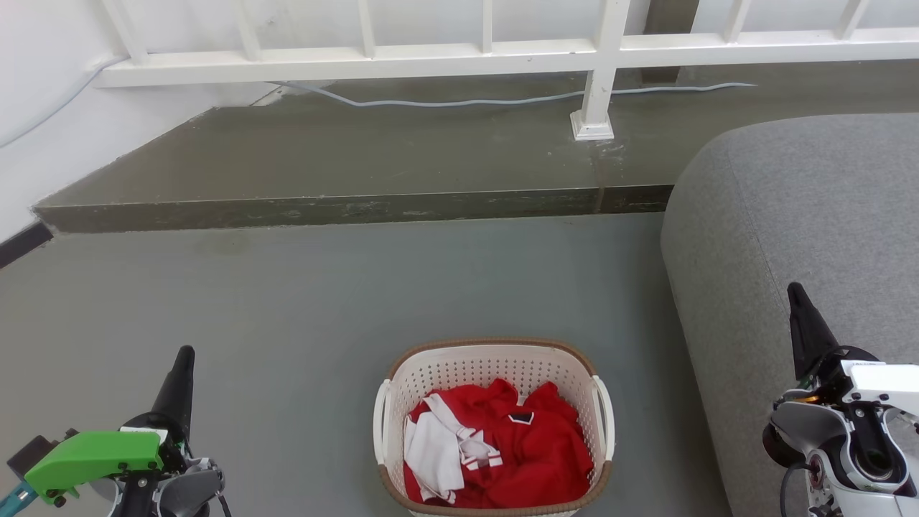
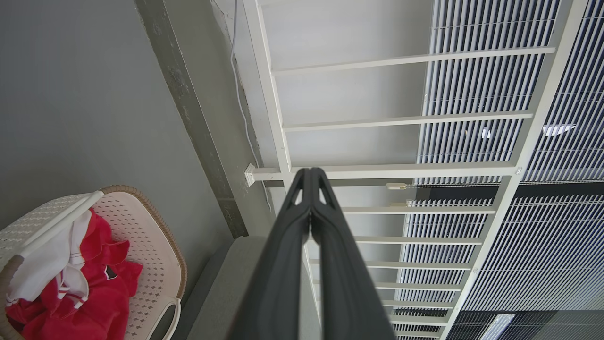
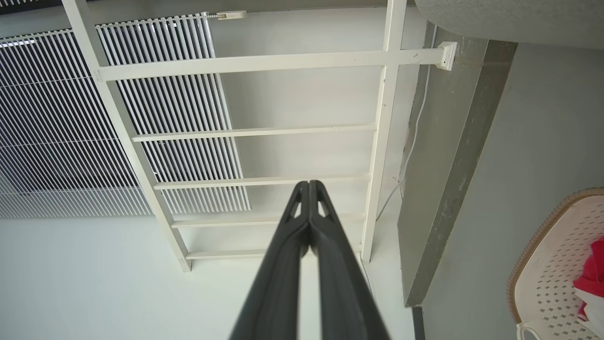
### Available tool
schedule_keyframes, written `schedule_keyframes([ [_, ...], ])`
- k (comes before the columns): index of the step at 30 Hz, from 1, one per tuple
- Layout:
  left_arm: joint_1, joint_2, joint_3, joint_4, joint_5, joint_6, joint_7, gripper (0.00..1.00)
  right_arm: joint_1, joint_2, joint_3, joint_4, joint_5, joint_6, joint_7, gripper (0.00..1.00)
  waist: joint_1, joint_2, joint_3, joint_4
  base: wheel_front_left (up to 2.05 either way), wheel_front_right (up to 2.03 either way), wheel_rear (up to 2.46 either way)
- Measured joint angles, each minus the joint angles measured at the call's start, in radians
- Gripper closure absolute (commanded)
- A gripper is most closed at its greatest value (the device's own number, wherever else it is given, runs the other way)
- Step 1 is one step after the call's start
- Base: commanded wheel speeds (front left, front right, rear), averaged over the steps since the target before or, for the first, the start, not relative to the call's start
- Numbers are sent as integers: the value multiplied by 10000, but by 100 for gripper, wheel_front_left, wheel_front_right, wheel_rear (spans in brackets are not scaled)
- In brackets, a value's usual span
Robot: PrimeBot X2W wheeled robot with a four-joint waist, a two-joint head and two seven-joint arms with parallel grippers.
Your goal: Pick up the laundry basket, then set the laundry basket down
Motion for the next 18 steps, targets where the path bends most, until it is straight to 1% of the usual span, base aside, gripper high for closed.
schedule_keyframes([
  [18, 0, 0, 2, -4, 0, 0, 0, 100, 0, 0, 0, -13, 0, 0, 0, 100, 0, 0, 0, 0, 0, 0, 0],
])
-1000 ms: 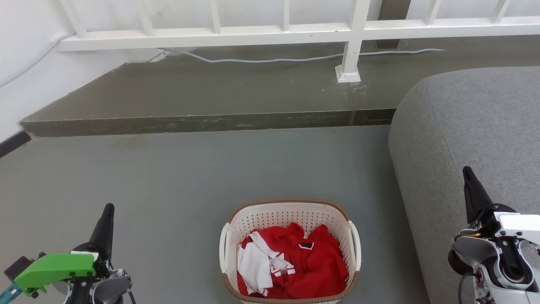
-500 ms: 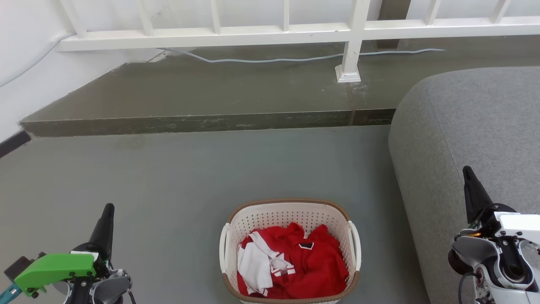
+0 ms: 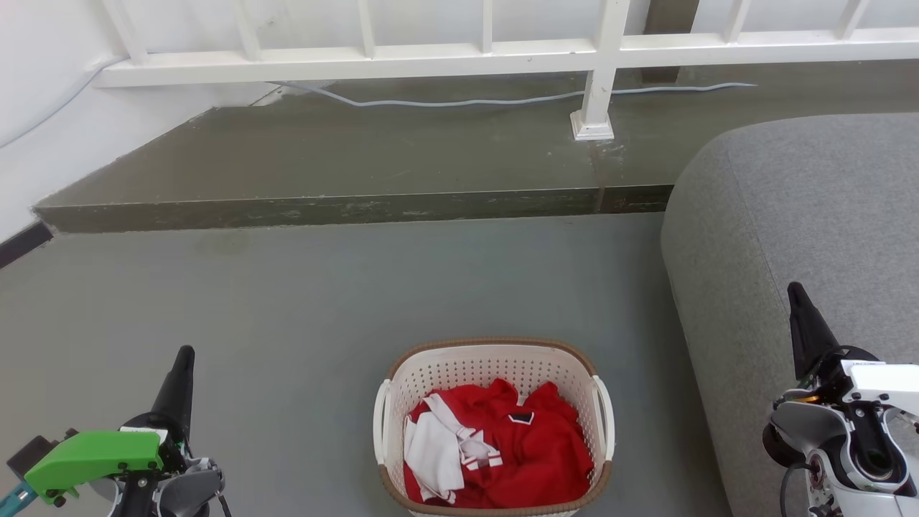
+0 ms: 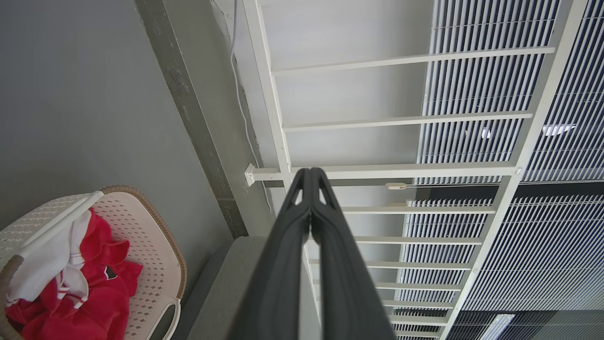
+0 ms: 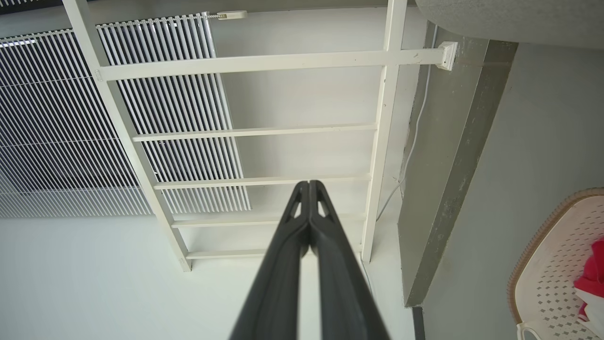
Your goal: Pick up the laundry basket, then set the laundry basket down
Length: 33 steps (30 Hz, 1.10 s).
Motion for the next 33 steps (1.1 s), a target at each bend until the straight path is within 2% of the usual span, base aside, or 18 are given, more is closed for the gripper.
schedule_keyframes([
  [33, 0, -2, 0, -6, 0, 0, 0, 100, 0, 0, 2, -4, 0, 0, 0, 100, 0, 0, 0, 0, 0, 0, 0],
])
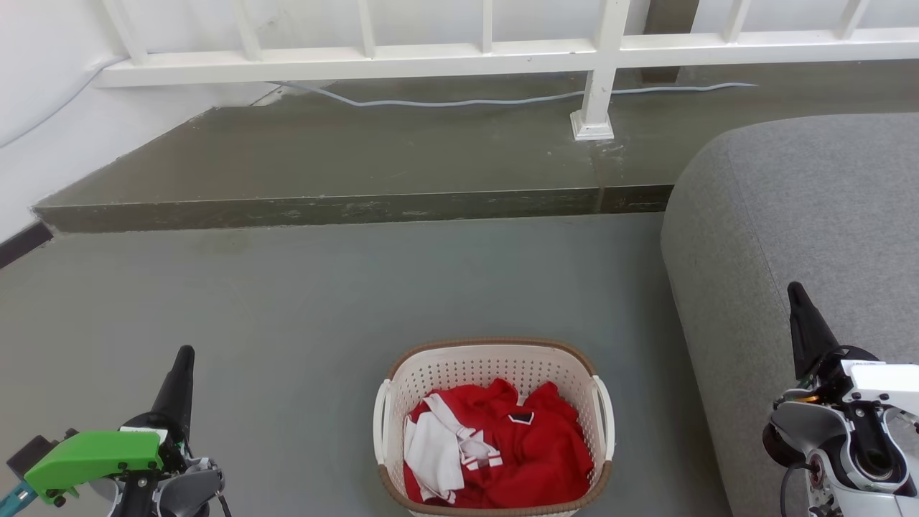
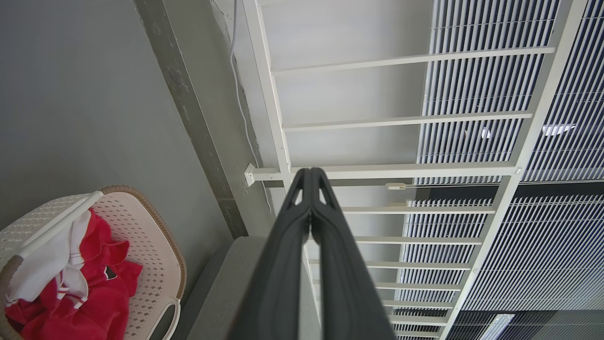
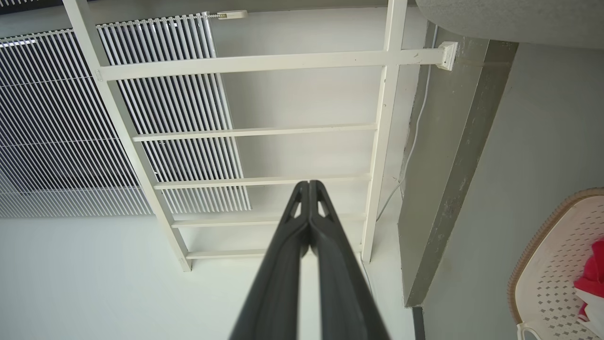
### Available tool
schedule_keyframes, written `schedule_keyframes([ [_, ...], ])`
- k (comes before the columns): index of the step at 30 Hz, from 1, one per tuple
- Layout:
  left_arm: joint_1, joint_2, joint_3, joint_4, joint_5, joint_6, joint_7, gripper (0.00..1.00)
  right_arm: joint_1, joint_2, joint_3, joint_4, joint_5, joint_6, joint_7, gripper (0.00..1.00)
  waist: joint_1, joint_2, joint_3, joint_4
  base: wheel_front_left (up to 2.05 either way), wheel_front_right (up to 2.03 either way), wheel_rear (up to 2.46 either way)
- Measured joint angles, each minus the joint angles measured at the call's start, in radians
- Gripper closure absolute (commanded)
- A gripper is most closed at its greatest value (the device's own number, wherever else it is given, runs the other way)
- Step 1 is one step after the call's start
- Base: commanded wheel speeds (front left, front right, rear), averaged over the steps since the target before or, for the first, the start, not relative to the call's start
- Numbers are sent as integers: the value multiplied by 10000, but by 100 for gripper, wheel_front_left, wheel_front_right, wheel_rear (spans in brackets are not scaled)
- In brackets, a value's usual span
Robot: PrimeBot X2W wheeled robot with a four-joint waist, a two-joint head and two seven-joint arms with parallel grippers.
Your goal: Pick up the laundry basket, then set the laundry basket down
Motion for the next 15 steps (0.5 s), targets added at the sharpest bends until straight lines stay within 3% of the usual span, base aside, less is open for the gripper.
schedule_keyframes([
  [15, 0, 0, 2, -2, 0, 0, 0, 100, 0, 0, 0, -2, 0, 0, 0, 100, 0, 0, 0, 0, 0, 0, 0],
])
